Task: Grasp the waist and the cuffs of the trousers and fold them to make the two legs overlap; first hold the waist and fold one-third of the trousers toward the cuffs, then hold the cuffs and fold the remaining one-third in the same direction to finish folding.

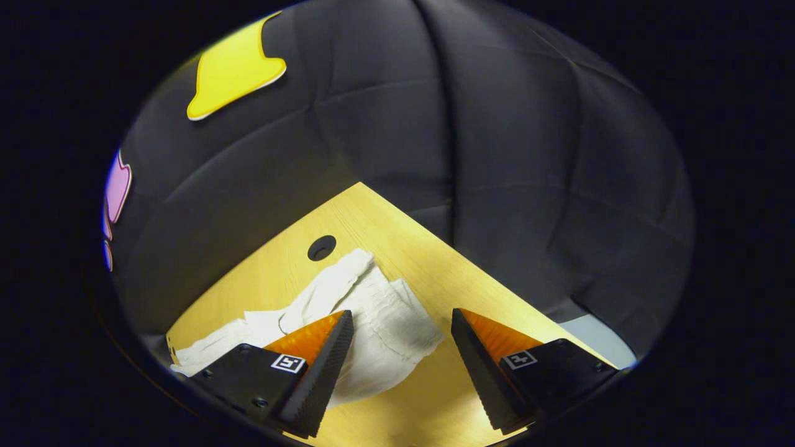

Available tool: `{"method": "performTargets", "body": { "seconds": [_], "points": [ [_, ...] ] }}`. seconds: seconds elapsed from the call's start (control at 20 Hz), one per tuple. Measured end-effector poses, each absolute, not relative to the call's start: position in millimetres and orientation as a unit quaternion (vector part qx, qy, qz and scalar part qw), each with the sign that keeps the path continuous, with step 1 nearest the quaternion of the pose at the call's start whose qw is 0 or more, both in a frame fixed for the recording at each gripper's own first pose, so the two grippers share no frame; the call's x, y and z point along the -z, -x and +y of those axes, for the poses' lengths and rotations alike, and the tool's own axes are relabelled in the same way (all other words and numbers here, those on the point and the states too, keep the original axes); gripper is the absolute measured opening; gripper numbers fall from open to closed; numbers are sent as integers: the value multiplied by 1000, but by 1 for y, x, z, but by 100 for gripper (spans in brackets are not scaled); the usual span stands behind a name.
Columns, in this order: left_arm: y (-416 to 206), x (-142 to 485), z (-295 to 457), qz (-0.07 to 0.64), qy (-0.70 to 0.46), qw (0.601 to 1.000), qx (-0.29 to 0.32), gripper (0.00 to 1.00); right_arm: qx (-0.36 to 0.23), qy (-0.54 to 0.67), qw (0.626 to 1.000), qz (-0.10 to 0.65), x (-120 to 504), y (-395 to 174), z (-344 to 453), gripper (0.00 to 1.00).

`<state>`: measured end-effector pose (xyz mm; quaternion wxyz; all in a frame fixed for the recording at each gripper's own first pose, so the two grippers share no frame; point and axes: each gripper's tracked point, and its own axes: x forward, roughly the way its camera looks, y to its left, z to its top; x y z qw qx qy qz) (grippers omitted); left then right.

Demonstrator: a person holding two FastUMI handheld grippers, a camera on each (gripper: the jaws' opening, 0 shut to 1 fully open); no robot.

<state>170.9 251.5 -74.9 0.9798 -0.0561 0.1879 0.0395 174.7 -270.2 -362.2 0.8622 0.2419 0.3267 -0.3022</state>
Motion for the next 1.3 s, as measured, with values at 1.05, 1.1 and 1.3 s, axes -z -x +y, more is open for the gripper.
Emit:
{"method": "performTargets", "body": {
  "seconds": [1.05, 1.1, 1.3],
  "points": [
    [-116, 92, 246, 197, 115, 972, -53, 96, 259, -170, 874, 374, 380, -181, -220, 14],
    [-116, 92, 249, 196, 116, 972, -48, 96, 261, -168, 877, 367, 370, -183, -224, 20],
    [-123, 93, 269, 189, 121, 974, -40, 96, 261, -165, 894, 326, 308, -184, -223, 13]
  ]
}}
